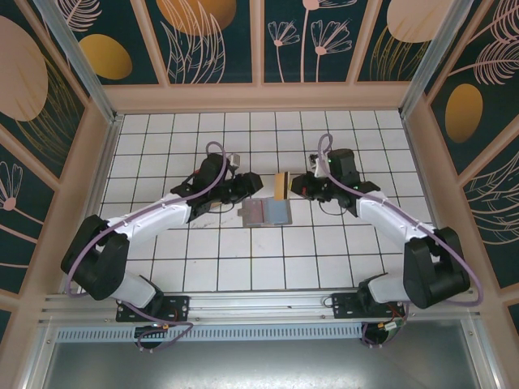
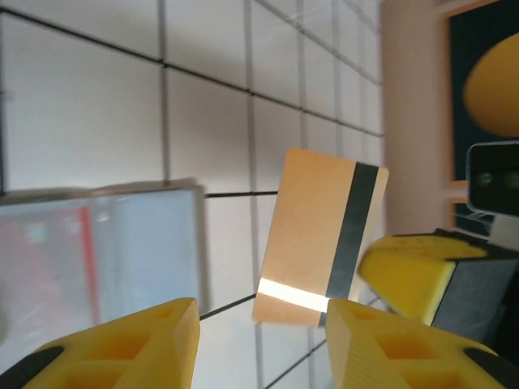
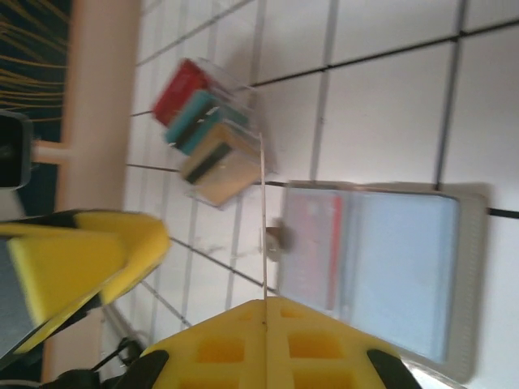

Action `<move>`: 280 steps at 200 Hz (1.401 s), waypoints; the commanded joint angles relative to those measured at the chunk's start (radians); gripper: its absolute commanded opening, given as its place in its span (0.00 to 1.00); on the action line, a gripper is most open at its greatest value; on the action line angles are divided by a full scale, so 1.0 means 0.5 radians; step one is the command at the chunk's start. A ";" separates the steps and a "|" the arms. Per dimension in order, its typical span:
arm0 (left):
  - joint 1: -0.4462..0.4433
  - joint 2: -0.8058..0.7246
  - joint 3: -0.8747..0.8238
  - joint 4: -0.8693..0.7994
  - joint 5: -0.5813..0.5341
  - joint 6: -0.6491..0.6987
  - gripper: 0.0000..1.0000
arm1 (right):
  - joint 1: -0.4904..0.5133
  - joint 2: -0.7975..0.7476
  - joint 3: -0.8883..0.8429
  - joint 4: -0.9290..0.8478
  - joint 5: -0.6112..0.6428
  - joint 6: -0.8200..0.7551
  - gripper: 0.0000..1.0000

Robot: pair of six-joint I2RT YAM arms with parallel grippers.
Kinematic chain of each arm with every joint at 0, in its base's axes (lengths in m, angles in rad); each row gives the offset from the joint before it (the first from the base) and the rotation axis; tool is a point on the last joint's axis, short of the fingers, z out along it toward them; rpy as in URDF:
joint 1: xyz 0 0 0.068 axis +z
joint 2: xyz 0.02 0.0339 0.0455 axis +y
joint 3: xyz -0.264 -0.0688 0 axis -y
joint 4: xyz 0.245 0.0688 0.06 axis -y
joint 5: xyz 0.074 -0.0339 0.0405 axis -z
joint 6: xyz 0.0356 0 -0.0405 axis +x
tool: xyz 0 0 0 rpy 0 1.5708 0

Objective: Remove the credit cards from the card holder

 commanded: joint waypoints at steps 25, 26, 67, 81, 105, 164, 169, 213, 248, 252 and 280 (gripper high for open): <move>0.029 -0.003 -0.097 0.556 0.268 -0.315 0.41 | -0.011 -0.121 -0.029 0.437 -0.401 0.215 0.00; 0.030 -0.002 -0.100 0.562 0.271 -0.316 0.41 | -0.013 -0.122 -0.033 0.445 -0.404 0.220 0.00; 0.032 -0.017 -0.160 0.763 0.333 -0.411 0.34 | -0.014 -0.154 -0.109 0.588 -0.483 0.312 0.00; 0.033 -0.027 -0.168 0.766 0.339 -0.409 0.31 | -0.012 -0.155 -0.120 0.602 -0.481 0.322 0.00; 0.034 -0.055 -0.204 0.844 0.358 -0.428 0.19 | -0.010 -0.155 -0.134 0.617 -0.479 0.332 0.00; 0.034 -0.157 -0.223 0.789 0.347 -0.342 0.00 | 0.003 -0.140 -0.143 0.550 -0.456 0.265 0.24; 0.033 -0.167 -0.215 0.738 0.340 -0.312 0.00 | 0.003 -0.139 -0.148 0.533 -0.449 0.254 0.29; 0.033 -0.211 -0.012 0.001 0.136 0.212 0.00 | 0.002 -0.222 -0.192 0.414 -0.306 0.176 0.75; 0.032 -0.239 0.190 -0.596 -0.402 0.806 0.00 | 0.004 -0.285 -0.206 0.321 -0.225 0.093 0.95; 0.032 -0.248 0.201 -0.638 -0.461 0.884 0.00 | 0.009 -0.291 -0.203 0.305 -0.211 0.078 0.97; 0.031 -0.270 0.257 -0.879 -0.791 1.415 0.00 | 0.006 -0.329 -0.210 0.266 -0.153 0.007 0.99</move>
